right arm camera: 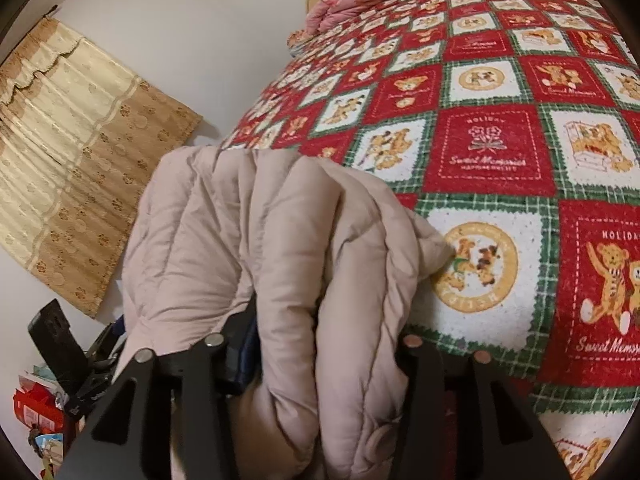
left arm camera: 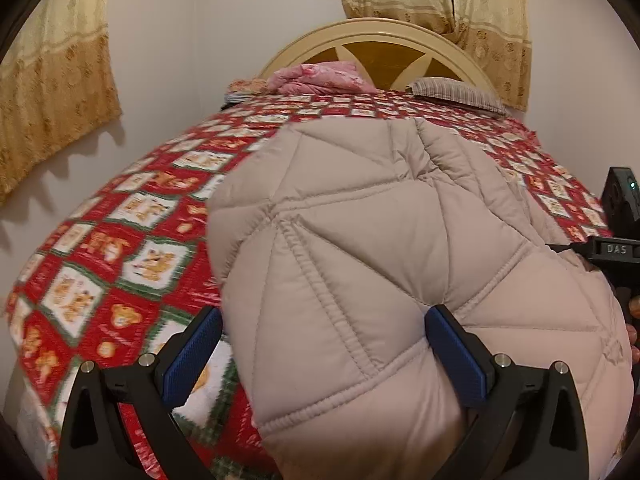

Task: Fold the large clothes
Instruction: 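Lower the jacket bundle onto the quilt and open the right gripper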

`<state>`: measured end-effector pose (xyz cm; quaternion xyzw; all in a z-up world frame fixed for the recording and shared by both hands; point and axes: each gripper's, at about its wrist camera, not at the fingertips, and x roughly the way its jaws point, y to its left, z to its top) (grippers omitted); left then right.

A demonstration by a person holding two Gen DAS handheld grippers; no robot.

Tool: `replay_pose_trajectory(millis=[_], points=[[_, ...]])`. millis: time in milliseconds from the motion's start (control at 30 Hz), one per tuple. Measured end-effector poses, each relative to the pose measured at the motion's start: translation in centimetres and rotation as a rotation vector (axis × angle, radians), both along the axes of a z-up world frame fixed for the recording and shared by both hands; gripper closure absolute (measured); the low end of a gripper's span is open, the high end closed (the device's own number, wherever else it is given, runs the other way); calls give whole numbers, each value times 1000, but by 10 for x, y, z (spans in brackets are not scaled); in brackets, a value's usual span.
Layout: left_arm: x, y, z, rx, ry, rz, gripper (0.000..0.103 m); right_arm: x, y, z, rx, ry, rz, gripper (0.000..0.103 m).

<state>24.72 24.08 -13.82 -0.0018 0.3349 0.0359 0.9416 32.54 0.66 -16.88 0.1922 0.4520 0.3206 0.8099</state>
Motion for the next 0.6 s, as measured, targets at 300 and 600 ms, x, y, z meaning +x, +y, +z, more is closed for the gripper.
replay_pose_trajectory(millis=[300,600], points=[[-58,-31,60,107,-131,8,1,-61,-25,88,-146,-260,-165,16],[-109,-48,91,71,-206,-11,1,-142,-14,130,-182,-422,-194,8]])
